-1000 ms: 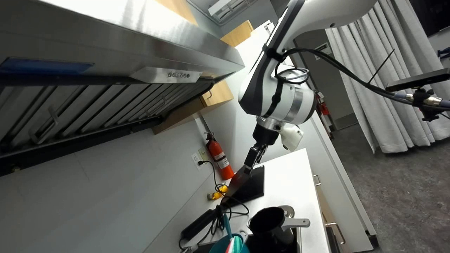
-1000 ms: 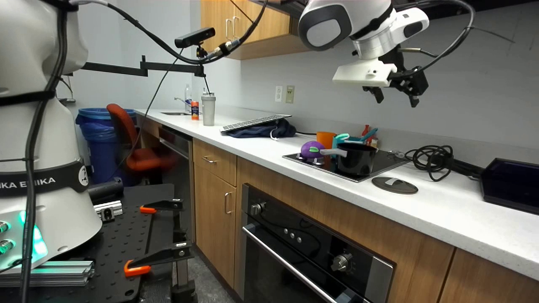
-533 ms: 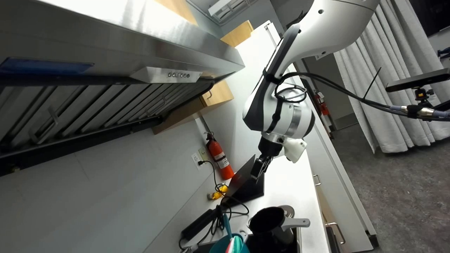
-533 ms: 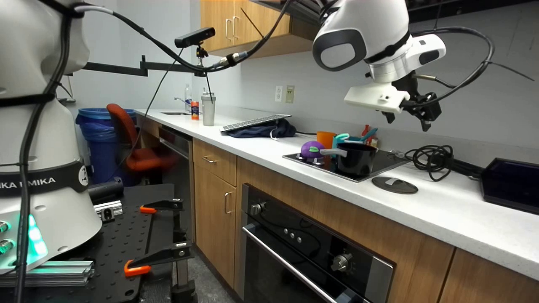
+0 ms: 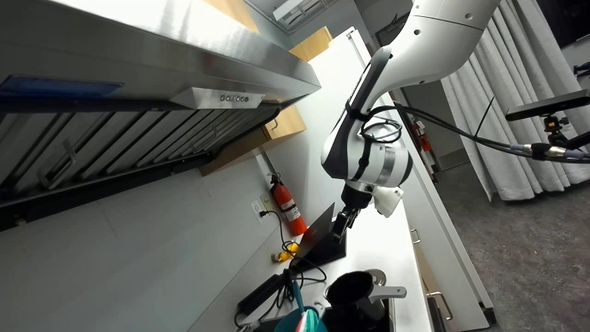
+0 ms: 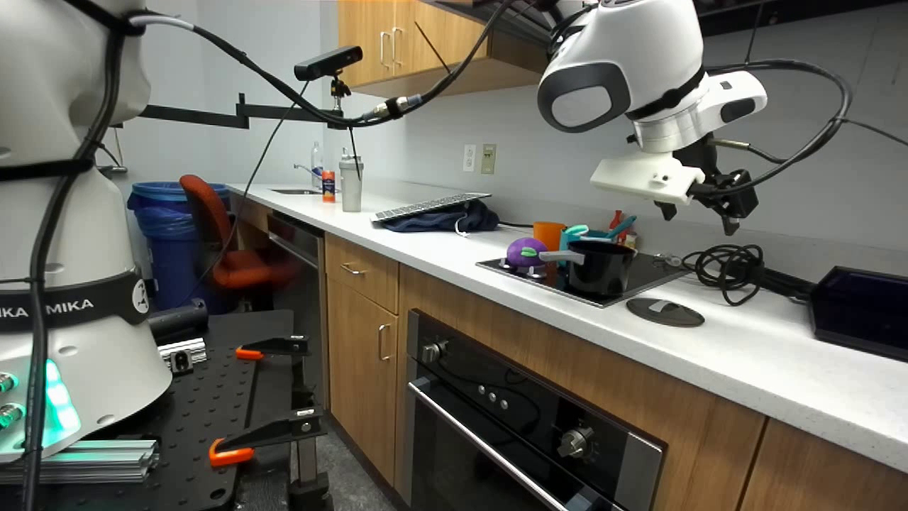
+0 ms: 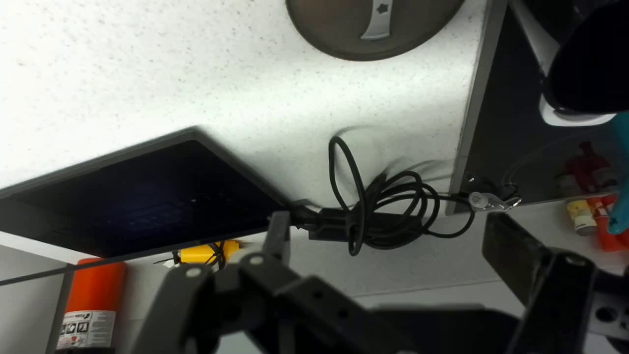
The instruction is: Take the lid from the top of the black pot and put it at the right of the stove then remove the purple object from the pot and put it on the stove
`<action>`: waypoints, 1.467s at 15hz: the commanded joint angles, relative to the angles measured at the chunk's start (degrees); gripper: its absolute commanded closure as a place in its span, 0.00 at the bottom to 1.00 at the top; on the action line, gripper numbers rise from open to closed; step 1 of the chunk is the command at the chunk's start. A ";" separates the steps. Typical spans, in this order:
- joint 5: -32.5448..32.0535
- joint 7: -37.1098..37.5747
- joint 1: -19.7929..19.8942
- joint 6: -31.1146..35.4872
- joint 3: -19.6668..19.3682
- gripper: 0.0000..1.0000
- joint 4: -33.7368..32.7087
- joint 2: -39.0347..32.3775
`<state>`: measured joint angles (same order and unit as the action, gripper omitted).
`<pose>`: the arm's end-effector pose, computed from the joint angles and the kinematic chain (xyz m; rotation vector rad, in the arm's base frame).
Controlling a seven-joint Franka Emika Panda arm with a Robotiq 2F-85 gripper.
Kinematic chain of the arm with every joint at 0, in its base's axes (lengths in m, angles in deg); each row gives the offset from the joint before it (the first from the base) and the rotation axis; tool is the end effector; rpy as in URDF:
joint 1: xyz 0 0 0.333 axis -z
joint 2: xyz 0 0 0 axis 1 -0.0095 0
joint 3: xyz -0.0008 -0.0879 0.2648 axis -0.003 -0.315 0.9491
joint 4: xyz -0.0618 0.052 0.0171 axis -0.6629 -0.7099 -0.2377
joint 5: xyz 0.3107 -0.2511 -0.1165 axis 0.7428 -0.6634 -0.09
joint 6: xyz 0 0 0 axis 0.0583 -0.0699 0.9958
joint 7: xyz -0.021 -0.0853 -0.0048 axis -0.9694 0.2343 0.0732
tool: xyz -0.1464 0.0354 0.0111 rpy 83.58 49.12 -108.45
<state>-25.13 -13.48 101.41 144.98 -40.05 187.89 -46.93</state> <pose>0.7001 -0.0977 0.2386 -2.8427 -0.1097 -1.1318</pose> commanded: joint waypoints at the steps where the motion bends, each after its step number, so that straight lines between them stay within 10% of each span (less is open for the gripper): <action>1: -4.26 4.88 -2.88 -1.70 -4.43 0.00 -0.68 -0.60; 13: -17.04 17.34 -9.36 -15.39 -14.96 0.00 -1.75 -0.54; 22: -34.72 28.11 -1.03 -17.65 -5.87 0.00 -2.98 -0.42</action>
<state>-55.78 11.82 98.07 130.44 -48.03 186.51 -47.48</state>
